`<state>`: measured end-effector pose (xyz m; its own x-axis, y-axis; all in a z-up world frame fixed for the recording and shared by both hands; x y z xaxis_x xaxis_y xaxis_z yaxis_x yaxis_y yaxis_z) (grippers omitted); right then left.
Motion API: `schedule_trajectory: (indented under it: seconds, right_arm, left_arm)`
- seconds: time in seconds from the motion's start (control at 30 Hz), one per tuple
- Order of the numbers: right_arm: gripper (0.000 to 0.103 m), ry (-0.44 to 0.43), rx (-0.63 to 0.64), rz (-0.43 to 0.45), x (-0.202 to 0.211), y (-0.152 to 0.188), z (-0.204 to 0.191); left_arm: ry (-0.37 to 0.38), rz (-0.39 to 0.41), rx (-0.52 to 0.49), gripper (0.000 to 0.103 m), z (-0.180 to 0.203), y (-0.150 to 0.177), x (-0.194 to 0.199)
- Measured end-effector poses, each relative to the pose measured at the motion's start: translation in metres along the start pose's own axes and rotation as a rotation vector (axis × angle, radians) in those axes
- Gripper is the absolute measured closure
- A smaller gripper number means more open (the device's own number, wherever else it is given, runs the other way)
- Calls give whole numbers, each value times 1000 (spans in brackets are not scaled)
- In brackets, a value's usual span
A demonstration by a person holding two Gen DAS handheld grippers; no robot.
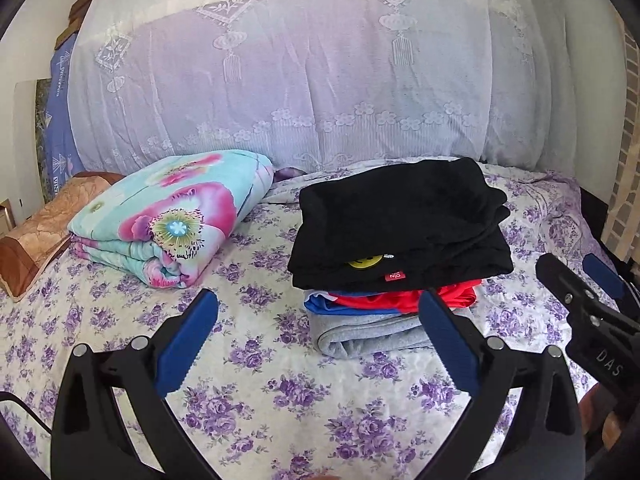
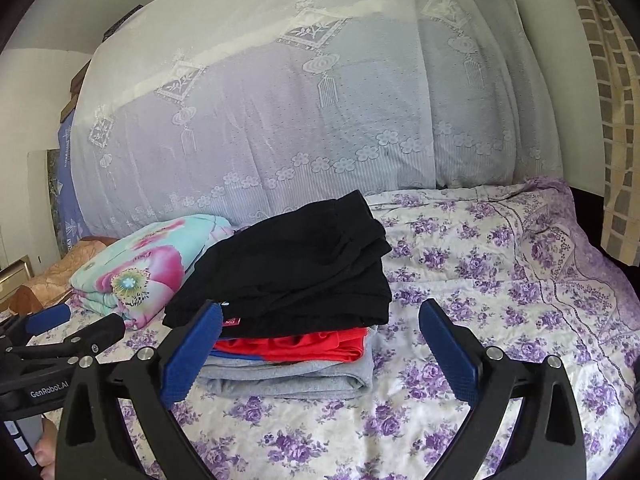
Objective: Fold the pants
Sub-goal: 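Open both tools and withdraw them from the stacked pants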
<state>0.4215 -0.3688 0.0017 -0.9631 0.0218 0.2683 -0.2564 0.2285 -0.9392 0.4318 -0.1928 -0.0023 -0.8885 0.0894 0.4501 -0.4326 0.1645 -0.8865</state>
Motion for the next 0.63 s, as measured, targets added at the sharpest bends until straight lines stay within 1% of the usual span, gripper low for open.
schedule_trajectory:
  seconds: [0.13,0.27,0.5,0.63]
  right_arm:
    - [4,-4,7,-8,0,3,-3]
    - [4,-9,5,-6,1,2,-4]
    - [4,-17,-21,1,5,-2,0]
    - [4,-20,-21,4,7,-3,-1]
  left_arm:
    - [18,9,-15,5,7,1,2]
    - [-3,30,-47,5,11,0,4]
    - [48,4,-41,5,20,3,4]
    - [47,3,-38,5,20,3,4]
Point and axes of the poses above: each gripper's, at about its wrist camera, not at the fingertips, and x roughly against the way its jaws point, z to its right, y to its underside, the point moved 10 cm from there along -x, roughly the way its jaws point, and after that the axes turned 7 degrees about -x, right-handed, at the moved point
